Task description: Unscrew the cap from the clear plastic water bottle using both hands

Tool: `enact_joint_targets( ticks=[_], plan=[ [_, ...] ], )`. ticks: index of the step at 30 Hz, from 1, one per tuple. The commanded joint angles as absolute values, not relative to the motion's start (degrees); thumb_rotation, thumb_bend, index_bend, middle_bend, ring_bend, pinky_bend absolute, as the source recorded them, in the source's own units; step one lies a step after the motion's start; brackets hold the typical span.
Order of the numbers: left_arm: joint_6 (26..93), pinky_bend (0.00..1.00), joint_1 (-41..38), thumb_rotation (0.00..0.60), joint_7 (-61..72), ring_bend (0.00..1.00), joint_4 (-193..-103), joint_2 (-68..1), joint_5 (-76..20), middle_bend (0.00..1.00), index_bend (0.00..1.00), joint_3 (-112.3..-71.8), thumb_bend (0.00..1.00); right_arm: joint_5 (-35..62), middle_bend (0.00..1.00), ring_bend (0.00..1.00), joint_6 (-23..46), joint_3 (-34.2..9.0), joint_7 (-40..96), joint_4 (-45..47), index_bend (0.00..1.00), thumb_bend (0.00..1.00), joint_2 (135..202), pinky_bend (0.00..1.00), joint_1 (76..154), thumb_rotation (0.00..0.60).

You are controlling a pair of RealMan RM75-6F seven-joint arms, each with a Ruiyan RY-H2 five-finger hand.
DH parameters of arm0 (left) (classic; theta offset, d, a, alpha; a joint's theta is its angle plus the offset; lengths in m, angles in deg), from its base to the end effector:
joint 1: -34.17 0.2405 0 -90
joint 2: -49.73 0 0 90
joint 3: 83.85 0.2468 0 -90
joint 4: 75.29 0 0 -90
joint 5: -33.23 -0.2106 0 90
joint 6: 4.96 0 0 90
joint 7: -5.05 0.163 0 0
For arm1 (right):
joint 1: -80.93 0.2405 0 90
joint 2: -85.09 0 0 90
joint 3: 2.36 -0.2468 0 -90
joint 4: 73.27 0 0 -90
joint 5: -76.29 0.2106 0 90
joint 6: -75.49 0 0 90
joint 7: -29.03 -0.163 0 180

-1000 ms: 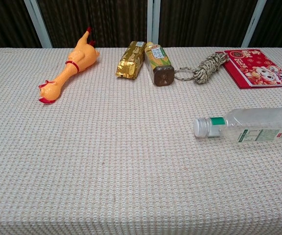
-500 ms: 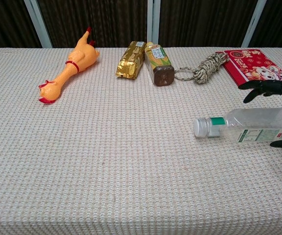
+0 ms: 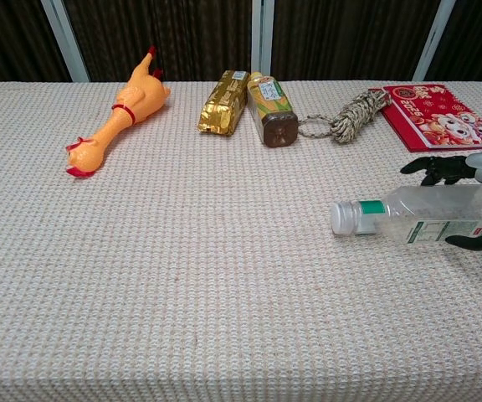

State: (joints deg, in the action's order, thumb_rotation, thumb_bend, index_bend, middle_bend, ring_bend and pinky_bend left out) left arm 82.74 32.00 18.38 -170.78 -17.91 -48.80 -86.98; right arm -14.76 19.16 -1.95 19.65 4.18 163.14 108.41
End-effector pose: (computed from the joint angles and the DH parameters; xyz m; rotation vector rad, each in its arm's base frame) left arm -0.3026 0.1846 0.1416 -1.3213 -0.8466 -0.7685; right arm -0.2615 -0.2865 0.0158 1.9596 -1.0783 0.8384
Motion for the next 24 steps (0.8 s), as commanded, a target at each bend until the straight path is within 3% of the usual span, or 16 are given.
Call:
enact_joint_targets(
  ticks=[1, 8, 14, 24],
  plan=[
    [82.7, 0.02, 32.0, 0.6, 18.4, 0.03, -170.7, -17.9, -48.7, 0.16, 0.22, -87.0, 0.0, -14.8, 0.36, 0.17, 18.1, -1.7, 18.7, 3.5, 0.27, 0.35, 163.8, 0.26, 108.2, 0.6],
    [82.3, 0.02, 31.1, 0.6, 18.5, 0.03, -171.0, -17.4, -49.8, 0.16, 0.22, -87.4, 0.0, -17.9, 0.51, 0.31, 11.1, -1.5, 13.4, 2.9, 0.47, 0.46, 164.5, 0.39, 107.1, 0.6],
    [80.6, 0.02, 27.6, 0.6, 15.9, 0.03, -172.8, -16.0, -54.0, 0.16, 0.22, -88.6, 0.0, -21.3, 0.51, 0.31, 6.2, -3.2, 7.0, 6.2, 0.48, 0.46, 165.2, 0.4, 108.9, 0.6],
    [75.1, 0.02, 20.0, 0.6, 10.9, 0.03, -175.5, -16.4, -59.5, 0.16, 0.22, -90.5, 0.0, -20.6, 0.49, 0.31, 9.2, -7.9, 7.4, 12.2, 0.48, 0.45, 171.2, 0.4, 115.7, 0.6]
  ],
)
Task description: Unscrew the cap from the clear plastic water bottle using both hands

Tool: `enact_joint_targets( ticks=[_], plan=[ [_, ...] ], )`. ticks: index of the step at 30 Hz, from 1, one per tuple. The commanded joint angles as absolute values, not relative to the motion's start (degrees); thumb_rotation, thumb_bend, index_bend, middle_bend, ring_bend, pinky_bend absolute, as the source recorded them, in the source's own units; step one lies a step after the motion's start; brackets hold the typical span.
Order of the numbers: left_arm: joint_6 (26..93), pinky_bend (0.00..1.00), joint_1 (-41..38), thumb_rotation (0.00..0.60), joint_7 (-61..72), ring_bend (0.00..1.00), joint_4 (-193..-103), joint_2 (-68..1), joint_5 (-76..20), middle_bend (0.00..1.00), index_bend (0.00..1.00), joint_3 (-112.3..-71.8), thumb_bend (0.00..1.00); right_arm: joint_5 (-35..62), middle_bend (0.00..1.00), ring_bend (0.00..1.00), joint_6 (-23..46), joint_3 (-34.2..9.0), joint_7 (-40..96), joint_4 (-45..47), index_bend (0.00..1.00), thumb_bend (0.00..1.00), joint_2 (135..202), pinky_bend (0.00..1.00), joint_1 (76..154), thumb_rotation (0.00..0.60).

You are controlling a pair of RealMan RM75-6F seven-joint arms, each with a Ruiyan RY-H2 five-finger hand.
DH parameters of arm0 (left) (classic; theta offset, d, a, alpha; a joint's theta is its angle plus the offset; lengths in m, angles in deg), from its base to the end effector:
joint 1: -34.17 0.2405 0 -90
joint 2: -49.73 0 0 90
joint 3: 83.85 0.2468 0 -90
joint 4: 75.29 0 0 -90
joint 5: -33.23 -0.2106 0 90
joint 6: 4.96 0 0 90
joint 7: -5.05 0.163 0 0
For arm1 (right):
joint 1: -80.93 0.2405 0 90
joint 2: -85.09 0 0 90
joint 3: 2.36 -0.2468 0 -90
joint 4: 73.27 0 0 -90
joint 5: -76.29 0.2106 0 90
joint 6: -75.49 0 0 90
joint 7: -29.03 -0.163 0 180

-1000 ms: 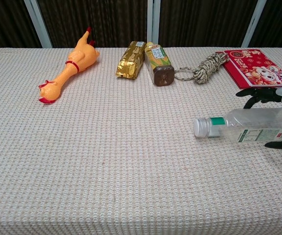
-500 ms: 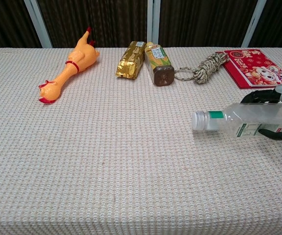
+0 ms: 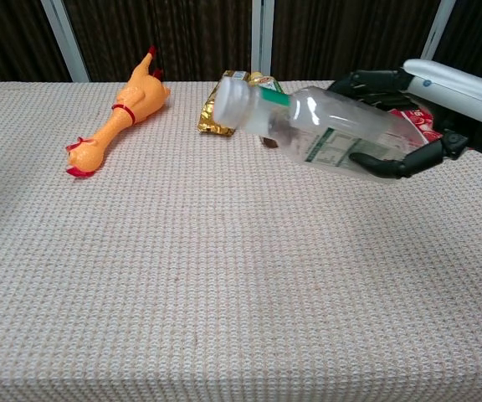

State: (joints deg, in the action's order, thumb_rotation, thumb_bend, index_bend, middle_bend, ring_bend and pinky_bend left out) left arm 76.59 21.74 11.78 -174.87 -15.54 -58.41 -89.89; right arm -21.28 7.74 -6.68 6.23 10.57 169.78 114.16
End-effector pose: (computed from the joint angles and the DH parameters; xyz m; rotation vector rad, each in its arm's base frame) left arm -0.2273 0.2390 0.1327 -1.5549 -0.7851 -1.0848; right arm -0.1406 -0.2950 0.0045 1.9155 -1.1939 1.4955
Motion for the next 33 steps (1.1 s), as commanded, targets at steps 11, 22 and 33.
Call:
enact_joint_targets(
  ticks=[11, 22, 33],
  plan=[
    [73.4, 0.02, 15.2, 0.6, 7.9, 0.03, -175.9, -22.5, -61.7, 0.16, 0.22, -91.3, 0.0, -14.0, 0.47, 0.3, 15.3, -13.2, 12.5, 14.8, 0.48, 0.45, 176.7, 0.4, 121.6, 0.6],
    [72.8, 0.02, 11.3, 0.6, 4.0, 0.03, -174.4, -27.6, -63.1, 0.16, 0.22, -91.9, 0.0, -9.9, 0.48, 0.3, 17.1, -13.7, 12.7, 11.7, 0.48, 0.45, 178.8, 0.4, 123.0, 0.6],
    [70.8, 0.02, 7.6, 0.6, 4.5, 0.03, -171.8, -31.5, -61.6, 0.16, 0.23, -93.3, 0.0, -10.7, 0.48, 0.3, 15.9, -11.8, 11.2, 10.8, 0.48, 0.46, 178.8, 0.4, 122.7, 0.6]
  ],
)
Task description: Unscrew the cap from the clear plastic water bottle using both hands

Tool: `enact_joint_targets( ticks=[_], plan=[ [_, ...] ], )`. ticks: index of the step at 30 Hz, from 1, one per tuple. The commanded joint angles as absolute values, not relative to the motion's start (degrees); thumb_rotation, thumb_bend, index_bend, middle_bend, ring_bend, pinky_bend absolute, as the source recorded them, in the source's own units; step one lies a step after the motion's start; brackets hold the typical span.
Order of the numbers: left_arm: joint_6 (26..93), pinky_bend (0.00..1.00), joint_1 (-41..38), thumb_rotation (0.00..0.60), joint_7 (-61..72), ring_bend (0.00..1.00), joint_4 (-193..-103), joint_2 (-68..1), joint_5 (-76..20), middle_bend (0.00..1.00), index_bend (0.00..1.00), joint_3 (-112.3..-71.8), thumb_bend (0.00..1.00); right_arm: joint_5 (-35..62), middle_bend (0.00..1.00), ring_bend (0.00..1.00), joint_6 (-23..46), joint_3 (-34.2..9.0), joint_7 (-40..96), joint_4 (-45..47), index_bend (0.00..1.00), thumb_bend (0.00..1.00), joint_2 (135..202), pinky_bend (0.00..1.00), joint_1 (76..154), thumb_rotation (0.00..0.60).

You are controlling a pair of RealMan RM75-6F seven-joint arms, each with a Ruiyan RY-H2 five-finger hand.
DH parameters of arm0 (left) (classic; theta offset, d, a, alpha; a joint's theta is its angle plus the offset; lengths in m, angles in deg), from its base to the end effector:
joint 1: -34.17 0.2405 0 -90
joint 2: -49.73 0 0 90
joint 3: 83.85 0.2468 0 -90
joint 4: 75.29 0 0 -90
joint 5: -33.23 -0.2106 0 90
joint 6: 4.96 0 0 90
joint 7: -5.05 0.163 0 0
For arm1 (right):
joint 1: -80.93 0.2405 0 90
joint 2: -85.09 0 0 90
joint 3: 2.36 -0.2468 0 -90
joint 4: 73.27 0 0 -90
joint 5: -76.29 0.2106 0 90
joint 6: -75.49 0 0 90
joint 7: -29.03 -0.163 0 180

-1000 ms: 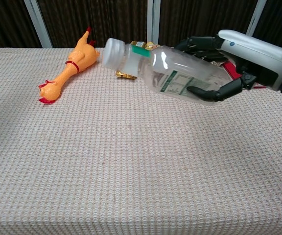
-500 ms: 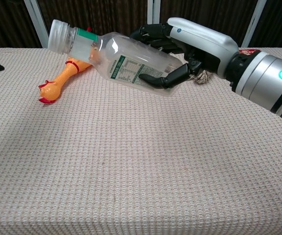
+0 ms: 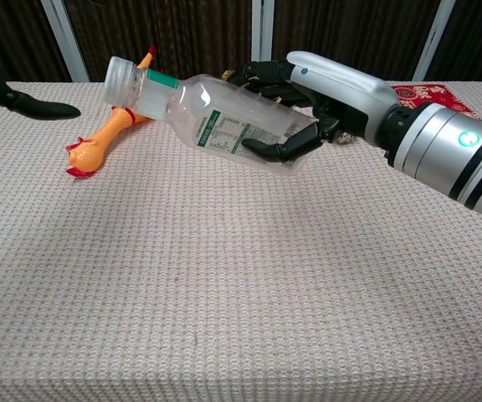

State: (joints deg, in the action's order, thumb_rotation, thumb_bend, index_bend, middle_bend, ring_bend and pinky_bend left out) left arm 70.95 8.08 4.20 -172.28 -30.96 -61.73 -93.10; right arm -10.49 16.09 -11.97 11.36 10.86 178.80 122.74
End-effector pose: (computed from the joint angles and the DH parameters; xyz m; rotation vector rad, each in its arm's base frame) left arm -0.1256 0.2788 0.0579 -1.6984 -0.8997 -1.5162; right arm -0.0745 -0.3172 -0.0411 1.9190 -1.3178 1.5206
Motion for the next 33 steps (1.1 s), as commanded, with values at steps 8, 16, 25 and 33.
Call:
enact_joint_targets(
  ticks=[8, 16, 25, 33],
  plan=[
    [70.4, 0.02, 6.2, 0.6, 5.1, 0.03, -171.2, -33.1, -60.8, 0.16, 0.23, -93.3, 0.0, -11.2, 0.48, 0.3, 14.6, -10.9, 10.5, 10.9, 0.48, 0.45, 178.4, 0.4, 122.2, 0.6],
    [70.5, 0.02, 5.0, 0.6, 5.1, 0.03, -171.2, -34.0, -60.7, 0.16, 0.23, -93.4, 0.0, -11.0, 0.48, 0.3, 14.3, -10.8, 10.4, 11.2, 0.48, 0.45, 178.1, 0.4, 122.2, 0.6],
    [70.6, 0.02, 4.0, 0.6, 5.4, 0.03, -170.8, -35.4, -60.2, 0.16, 0.23, -93.4, 0.0, -10.9, 0.49, 0.3, 14.4, -10.7, 10.4, 11.8, 0.48, 0.45, 177.7, 0.4, 122.5, 0.6],
    [70.9, 0.02, 3.4, 0.6, 6.3, 0.03, -170.9, -35.6, -60.4, 0.16, 0.23, -93.1, 0.0, -10.6, 0.49, 0.3, 14.7, -10.3, 10.9, 11.8, 0.48, 0.46, 177.6, 0.4, 122.4, 0.6]
  ],
)
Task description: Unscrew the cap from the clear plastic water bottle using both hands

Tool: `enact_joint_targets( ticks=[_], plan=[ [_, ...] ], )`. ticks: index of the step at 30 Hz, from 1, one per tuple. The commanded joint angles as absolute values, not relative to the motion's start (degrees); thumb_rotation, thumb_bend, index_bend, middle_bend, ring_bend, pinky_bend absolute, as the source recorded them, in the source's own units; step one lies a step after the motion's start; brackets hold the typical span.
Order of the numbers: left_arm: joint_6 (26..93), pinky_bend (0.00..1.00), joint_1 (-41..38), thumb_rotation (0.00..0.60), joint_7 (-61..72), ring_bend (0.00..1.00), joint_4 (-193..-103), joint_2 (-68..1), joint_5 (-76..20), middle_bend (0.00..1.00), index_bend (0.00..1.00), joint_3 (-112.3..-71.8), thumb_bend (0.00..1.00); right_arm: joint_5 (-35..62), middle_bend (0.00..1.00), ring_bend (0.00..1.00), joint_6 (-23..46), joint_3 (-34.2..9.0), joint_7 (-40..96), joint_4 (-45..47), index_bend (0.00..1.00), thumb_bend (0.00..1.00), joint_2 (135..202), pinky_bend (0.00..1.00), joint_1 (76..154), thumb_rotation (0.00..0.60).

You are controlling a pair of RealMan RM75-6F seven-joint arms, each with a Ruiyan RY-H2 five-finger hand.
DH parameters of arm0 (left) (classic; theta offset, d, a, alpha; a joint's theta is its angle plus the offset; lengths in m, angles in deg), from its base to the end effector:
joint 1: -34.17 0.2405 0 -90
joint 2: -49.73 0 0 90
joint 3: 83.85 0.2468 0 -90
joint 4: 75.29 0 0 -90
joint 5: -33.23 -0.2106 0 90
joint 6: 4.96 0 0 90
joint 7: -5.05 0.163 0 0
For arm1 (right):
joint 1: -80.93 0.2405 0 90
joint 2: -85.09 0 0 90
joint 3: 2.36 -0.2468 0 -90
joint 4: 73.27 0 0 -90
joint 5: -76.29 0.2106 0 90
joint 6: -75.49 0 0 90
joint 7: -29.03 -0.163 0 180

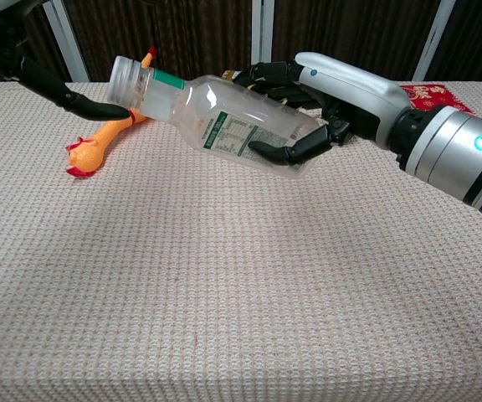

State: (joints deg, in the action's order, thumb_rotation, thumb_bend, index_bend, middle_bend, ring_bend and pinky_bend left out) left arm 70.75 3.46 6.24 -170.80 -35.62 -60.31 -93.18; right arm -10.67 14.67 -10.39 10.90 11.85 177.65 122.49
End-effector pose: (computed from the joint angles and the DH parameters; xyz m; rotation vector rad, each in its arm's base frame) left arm -0.0978 0.2860 0.0386 -1.7296 -0.8796 -1.5721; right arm -0.0796 -0.3125 -0.0374 1.9215 -1.3205 1.5201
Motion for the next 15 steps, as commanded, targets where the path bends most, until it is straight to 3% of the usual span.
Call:
enact_joint_targets(
  ticks=[1, 15],
  plan=[
    [70.9, 0.02, 3.4, 0.6, 6.3, 0.03, -170.9, -35.6, -60.4, 0.16, 0.23, -93.1, 0.0, -10.6, 0.49, 0.3, 14.7, -10.3, 10.9, 11.8, 0.48, 0.46, 177.6, 0.4, 122.4, 0.6],
    [71.6, 0.02, 2.9, 0.6, 6.6, 0.03, -171.5, -35.2, -60.5, 0.16, 0.23, -92.7, 0.0, -10.2, 0.49, 0.3, 15.9, -9.6, 11.9, 11.1, 0.48, 0.46, 178.0, 0.4, 122.8, 0.6]
  ],
)
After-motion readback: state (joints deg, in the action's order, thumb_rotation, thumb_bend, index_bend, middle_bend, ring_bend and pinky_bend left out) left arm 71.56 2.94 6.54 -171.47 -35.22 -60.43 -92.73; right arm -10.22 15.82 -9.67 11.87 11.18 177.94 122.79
